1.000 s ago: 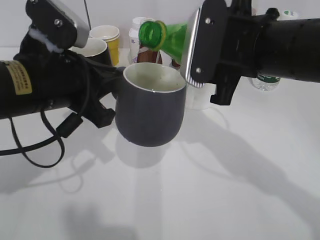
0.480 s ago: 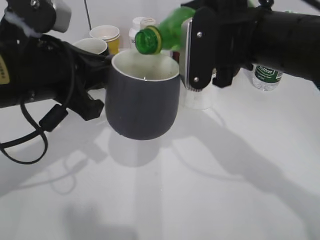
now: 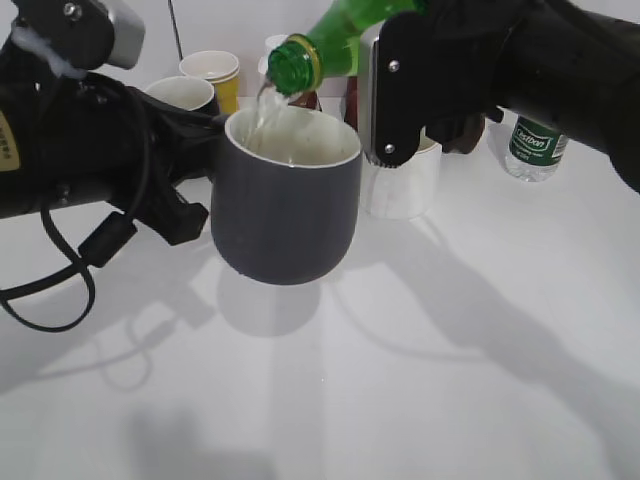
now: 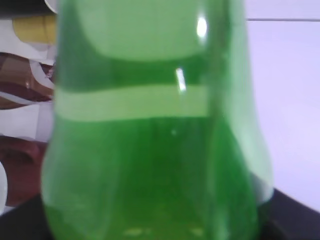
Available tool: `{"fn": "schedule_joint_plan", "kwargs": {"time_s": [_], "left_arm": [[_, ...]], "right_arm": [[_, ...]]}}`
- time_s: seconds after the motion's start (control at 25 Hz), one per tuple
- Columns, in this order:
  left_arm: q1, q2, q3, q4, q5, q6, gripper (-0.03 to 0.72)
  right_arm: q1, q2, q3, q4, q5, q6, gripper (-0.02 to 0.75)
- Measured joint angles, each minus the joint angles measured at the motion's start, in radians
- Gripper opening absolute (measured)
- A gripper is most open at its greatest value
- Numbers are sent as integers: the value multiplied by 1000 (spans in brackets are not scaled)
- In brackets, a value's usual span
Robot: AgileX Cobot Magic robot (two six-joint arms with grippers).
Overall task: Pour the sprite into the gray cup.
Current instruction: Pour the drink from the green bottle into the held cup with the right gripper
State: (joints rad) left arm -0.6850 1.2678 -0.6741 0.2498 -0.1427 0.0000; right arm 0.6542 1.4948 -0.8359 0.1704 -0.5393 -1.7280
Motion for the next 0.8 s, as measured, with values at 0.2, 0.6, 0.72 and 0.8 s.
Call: {"fn": "schedule_joint_plan", "kwargs": {"time_s": [0.2, 0.6, 0.72, 0.8], "left_arm": [[0, 0, 0, 1, 0, 0, 53], [0, 0, 0, 2, 0, 0, 53], [0, 0, 0, 3, 1, 0, 53], [0, 0, 0, 5, 1, 0, 53]], "right_arm": [[0, 1, 0, 0, -1, -53, 430], [0, 1, 0, 9, 0, -60, 430], [0, 1, 0, 22, 47, -36, 430], [0, 1, 0, 39, 86, 15, 430]]}}
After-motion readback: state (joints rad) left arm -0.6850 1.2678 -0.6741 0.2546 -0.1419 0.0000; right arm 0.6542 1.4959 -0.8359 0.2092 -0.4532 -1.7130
